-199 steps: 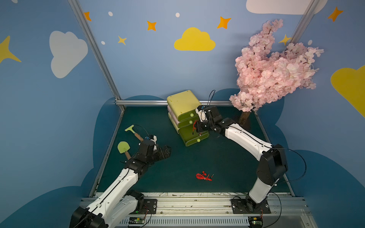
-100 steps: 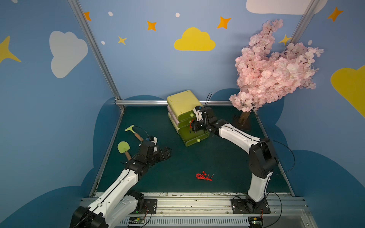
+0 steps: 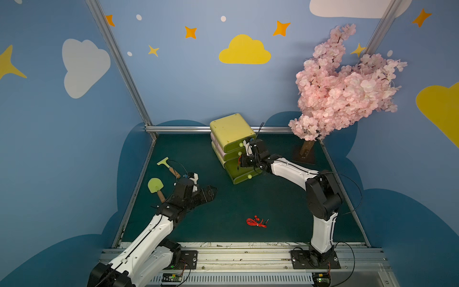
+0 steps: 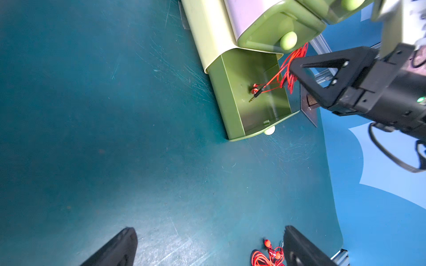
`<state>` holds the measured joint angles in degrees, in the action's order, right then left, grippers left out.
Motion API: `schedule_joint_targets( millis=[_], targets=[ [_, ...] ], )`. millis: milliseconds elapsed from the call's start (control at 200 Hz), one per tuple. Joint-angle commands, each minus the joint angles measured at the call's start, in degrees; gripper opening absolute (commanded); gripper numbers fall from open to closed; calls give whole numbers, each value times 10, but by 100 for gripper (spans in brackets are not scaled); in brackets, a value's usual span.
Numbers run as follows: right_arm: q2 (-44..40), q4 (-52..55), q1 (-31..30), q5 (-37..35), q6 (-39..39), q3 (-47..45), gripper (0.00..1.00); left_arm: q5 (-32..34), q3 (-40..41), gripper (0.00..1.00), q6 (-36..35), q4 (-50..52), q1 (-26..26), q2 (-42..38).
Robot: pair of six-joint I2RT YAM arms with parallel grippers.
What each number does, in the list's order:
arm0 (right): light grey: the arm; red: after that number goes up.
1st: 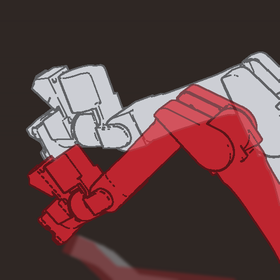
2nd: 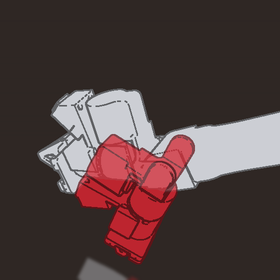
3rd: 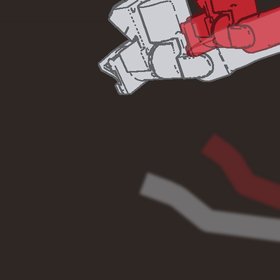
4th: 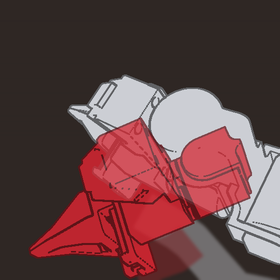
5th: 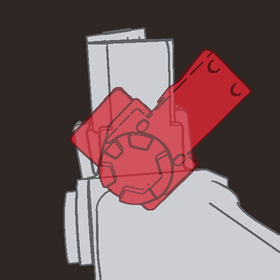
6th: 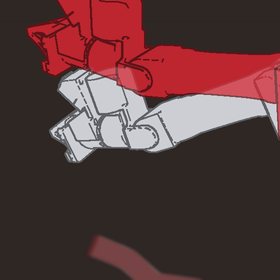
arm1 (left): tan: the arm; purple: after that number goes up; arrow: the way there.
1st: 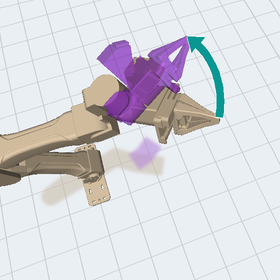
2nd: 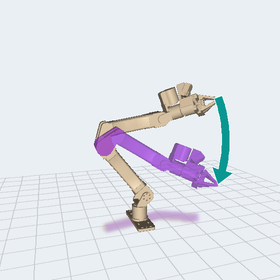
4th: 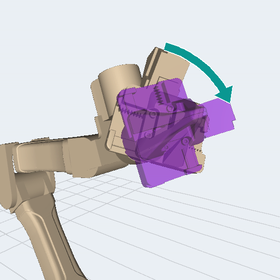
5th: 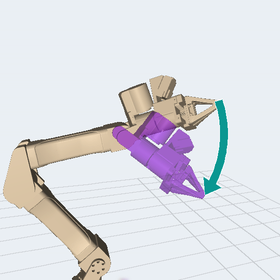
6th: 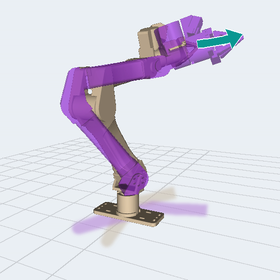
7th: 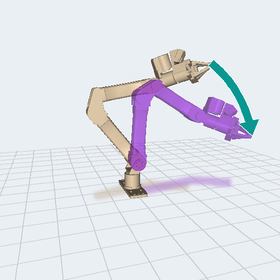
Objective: Place the wired earphones into the drawer by color
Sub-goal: Place the wired earphones in the drawer, then pick up the wired earphones from the center of the board.
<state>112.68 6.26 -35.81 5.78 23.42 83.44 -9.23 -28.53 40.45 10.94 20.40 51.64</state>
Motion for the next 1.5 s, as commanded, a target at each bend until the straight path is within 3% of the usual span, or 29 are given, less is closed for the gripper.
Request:
schedule_joint_targets(
  millis=[0, 305, 641, 776, 831, 846, 866, 886, 1166, 1497],
  targets=[
    [7, -18, 2, -3, 10, -3, 2, -8, 3, 100, 6, -12, 11, -8],
    [-12, 1, 5, -1, 8, -3, 26, 10, 5, 100, 16, -12, 50, -12],
    [-91, 23, 14, 17, -4, -54, 36, 35, -9, 100, 26, -9, 109, 1],
    [-139, 42, 20, 28, -13, -91, 45, 44, -16, 99, 29, -8, 138, 14],
    [-163, 51, 21, 30, -18, -111, 60, 50, -18, 99, 32, -8, 150, 17],
    [-169, 52, 22, 30, -19, -116, 70, 52, -19, 99, 33, -9, 153, 19],
    [-179, 55, 23, 31, -21, -125, 94, 54, -19, 99, 34, -10, 158, 21],
    [-188, 57, 23, 30, -22, -133, 98, 56, -20, 99, 35, -12, 163, 23],
    [-313, 86, 35, 25, -35, -243, 99, 97, -44, 93, 49, -16, 249, 75],
    [-438, 160, 46, -59, -45, -324, 99, 130, -105, 83, 26, -8, 350, 187]
  ],
)
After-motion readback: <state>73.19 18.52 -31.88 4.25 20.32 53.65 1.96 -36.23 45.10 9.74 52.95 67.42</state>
